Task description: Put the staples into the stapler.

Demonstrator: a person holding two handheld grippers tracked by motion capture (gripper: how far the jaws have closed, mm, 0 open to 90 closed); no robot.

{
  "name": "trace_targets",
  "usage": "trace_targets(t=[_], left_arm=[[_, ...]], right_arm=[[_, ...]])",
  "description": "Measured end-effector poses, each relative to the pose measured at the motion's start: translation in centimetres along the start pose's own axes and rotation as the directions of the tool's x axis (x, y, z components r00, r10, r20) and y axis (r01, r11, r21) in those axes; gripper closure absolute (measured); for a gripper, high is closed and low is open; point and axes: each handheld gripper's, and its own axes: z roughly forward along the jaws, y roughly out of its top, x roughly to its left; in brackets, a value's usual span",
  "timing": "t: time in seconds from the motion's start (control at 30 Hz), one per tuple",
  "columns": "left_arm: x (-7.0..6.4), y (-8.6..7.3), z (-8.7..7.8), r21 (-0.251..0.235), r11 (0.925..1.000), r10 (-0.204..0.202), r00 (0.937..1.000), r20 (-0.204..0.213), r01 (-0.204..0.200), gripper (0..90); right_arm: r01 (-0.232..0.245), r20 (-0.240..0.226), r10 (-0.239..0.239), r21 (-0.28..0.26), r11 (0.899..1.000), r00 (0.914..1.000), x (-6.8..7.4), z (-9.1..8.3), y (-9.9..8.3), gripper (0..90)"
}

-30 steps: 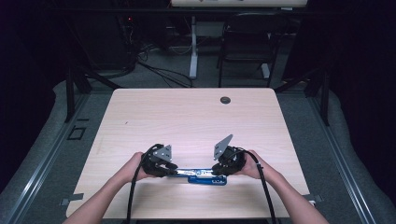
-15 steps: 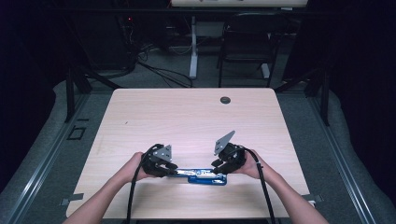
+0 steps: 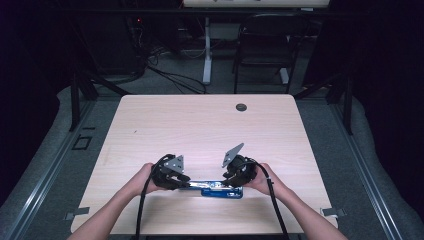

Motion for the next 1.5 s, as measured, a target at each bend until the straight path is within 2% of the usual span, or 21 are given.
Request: trace_targets(t=[0.53, 0.67, 0.83, 1.07, 1.1, 1.17, 1.37, 1.5], left_arm=[[-0.1, 0.0, -0.1, 0.003, 1.0000, 0.005, 1.0000, -0.006, -0.005, 75.3], [-0.2, 0.0, 0.0, -0.006, 1.0000, 0.007, 0.9997, -0.022, -0.007, 75.3], [-0.1, 0.0, -0.1, 0.003, 1.0000, 0.009, 0.9999, -0.005, -0.009, 75.3], [-0.1, 0.0, 0.0, -0.006, 0.9999, 0.010, 0.9997, -0.020, -0.010, 75.3], [0.0, 0.0, 0.0, 0.003, 0.9999, 0.012, 0.9999, -0.005, -0.012, 75.3], [-0.1, 0.0, 0.1, -0.006, 0.9999, 0.011, 0.9998, -0.017, -0.011, 75.2], [-0.1, 0.1, 0.0, 0.002, 0.9999, 0.017, 0.9998, -0.008, -0.017, 75.1], [-0.2, 0.3, 0.2, -0.004, 0.9997, 0.023, 0.9995, -0.019, -0.023, 75.2]], right_arm=[[-0.007, -0.003, 0.007, 0.019, 1.000, 1.0000, -0.4, -0.3, -0.4, 70.2], [-0.016, -0.017, 0.016, 0.004, 1.000, 0.9997, -0.4, -0.3, -0.5, 72.9], [-0.027, -0.008, 0.027, -0.019, 0.999, 0.9996, -0.2, -0.5, -0.3, 73.3], [-0.043, 0.008, 0.044, -0.052, 0.998, 0.9990, 0.0, -0.9, 0.0, 72.3], [-0.044, 0.009, 0.045, -0.054, 0.998, 0.9990, 0.1, -0.9, 0.0, 71.9], [-0.049, 0.012, 0.050, -0.060, 0.997, 0.9987, 0.1, -0.9, 0.1, 70.4], [-0.076, 0.008, 0.077, -0.072, 0.994, 0.9970, 0.6, -0.9, 0.6, 59.5], [-0.096, 0.025, 0.098, -0.074, 0.993, 0.9949, 1.1, -1.0, 0.8, 47.9]])
